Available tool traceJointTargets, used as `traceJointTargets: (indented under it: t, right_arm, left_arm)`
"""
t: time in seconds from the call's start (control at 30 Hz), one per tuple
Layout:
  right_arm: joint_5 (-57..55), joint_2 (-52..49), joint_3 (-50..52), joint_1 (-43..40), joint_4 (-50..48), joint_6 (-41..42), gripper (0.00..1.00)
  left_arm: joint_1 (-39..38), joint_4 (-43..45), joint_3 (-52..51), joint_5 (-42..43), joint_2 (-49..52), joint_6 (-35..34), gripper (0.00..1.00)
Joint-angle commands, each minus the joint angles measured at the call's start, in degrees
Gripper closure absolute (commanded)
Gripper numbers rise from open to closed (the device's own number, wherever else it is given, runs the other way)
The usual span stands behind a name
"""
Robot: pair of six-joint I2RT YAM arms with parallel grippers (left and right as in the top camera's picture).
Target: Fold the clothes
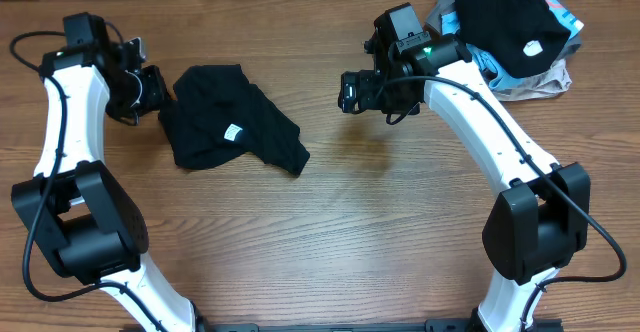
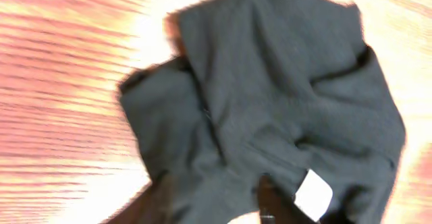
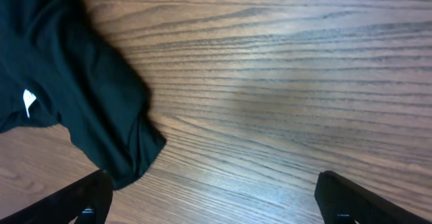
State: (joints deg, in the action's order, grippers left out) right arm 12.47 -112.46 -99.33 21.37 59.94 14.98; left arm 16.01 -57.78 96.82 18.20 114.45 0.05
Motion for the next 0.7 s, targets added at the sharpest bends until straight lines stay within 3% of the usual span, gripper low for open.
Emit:
traceJointTargets:
  t: [0.0,0.1,0.67]
  right_arm:
    - [-1.1,0.5,-0.4,-0.2,-0.3,0.0,0.00]
    - [-1.6,0.5,-0.4,-0.2,-0.3,0.0,0.00]
    - [-1.3,0.5,-0.4,-0.2,-0.3,0.0,0.00]
  left_arm:
    - [-1.6,-0.3,0.8,4.1,-0.2,4.5,0.32]
    - [-1.9,-0.3,0.8,2.6,-0.2,4.5,0.00]
    - [-1.9,-0.3,0.8,0.8,-0.2,4.5,0.00]
